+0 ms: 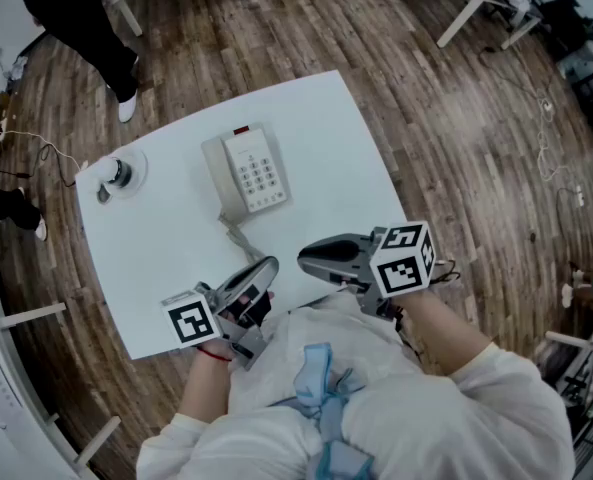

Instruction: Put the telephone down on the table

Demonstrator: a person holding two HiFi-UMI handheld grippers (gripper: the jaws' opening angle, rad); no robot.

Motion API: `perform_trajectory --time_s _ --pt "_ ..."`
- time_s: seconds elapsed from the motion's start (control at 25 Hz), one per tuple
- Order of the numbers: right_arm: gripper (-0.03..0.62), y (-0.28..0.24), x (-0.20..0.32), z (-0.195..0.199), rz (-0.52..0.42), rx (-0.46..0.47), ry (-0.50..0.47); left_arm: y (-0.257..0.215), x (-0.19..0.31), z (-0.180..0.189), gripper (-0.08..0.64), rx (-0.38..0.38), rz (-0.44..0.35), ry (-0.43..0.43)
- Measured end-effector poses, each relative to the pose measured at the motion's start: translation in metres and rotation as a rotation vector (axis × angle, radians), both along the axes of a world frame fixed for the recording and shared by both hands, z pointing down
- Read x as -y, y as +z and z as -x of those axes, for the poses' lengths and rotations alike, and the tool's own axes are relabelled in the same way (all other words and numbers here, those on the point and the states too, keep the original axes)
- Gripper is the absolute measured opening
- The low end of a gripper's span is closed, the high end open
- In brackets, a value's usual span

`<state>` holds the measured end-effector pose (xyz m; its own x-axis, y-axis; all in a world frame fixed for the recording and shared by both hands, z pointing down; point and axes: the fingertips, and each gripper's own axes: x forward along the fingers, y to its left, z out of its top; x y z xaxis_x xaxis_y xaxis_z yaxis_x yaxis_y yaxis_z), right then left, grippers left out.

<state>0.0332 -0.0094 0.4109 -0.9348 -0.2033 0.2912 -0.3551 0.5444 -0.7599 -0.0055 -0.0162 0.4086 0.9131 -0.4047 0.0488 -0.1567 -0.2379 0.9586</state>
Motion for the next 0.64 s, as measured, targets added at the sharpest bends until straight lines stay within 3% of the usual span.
perform_trajectory --time_s 0.64 --pt "0.061 -0.0011 -0.0002 -0.0047 0.012 -0.001 0.018 -0.0012 -0.0032 -0.0016 0.000 -0.016 0.004 0.014"
